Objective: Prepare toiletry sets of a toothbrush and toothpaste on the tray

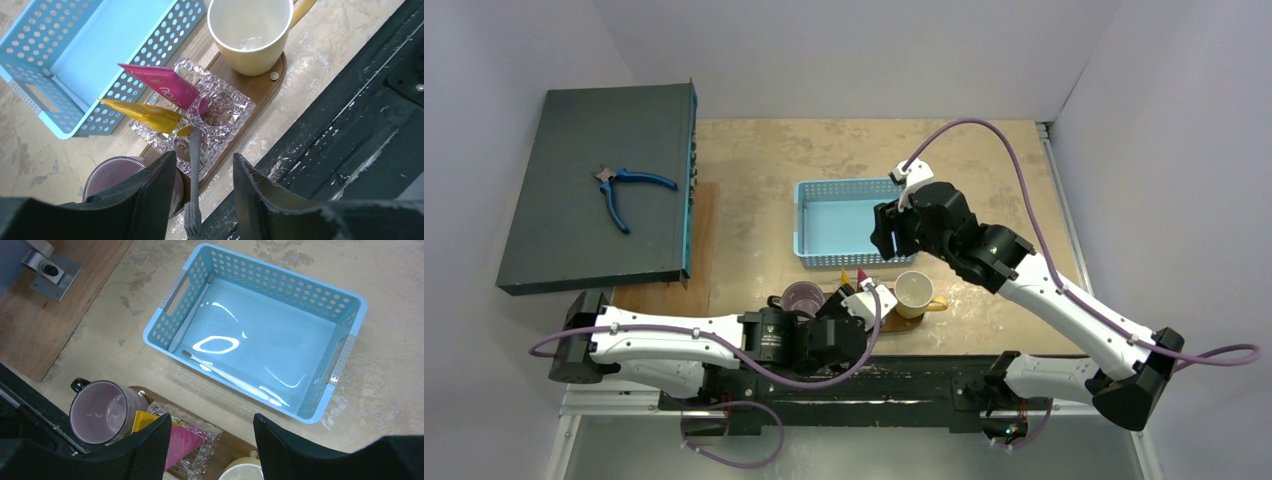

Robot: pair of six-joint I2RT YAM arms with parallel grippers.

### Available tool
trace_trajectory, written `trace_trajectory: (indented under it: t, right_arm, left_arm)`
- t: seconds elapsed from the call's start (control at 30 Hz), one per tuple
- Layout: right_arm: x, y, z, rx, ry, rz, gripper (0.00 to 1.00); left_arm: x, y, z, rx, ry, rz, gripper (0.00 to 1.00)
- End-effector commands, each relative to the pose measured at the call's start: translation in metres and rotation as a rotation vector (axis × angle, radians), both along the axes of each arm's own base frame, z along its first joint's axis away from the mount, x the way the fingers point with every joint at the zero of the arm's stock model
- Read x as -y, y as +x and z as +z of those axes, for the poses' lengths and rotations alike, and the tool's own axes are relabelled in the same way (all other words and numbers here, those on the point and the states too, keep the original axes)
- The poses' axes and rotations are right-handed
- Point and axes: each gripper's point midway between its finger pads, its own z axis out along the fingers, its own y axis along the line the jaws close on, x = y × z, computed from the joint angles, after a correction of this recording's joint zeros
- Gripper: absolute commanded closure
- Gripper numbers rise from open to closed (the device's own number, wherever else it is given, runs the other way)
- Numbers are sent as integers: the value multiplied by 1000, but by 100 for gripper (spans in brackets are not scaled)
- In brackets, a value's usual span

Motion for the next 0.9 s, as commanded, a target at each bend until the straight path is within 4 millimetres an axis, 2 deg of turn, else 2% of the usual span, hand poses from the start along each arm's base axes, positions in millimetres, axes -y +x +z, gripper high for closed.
trace_trajectory:
  t: [0.0, 0.23, 0.4, 0.7, 0.87]
  right_arm:
    - [-7, 9, 23, 45, 50, -11, 36]
    - [-23, 15, 33, 41, 46, 39, 35]
    - [-44, 24, 33, 18, 51, 79, 34]
    - [-85, 46, 10, -63, 36, 127, 33]
    - [-106, 60, -16, -127, 8, 137, 34]
  left_arm:
    - [16, -8, 48, -3, -105, -71, 53]
    - [21, -10, 92, 22, -137, -128, 43]
    - [17, -3, 122, 62, -139, -126, 37]
    - [-9, 26, 144, 5, -160, -49, 34]
    - [-36, 46, 154, -6, -206, 19, 31]
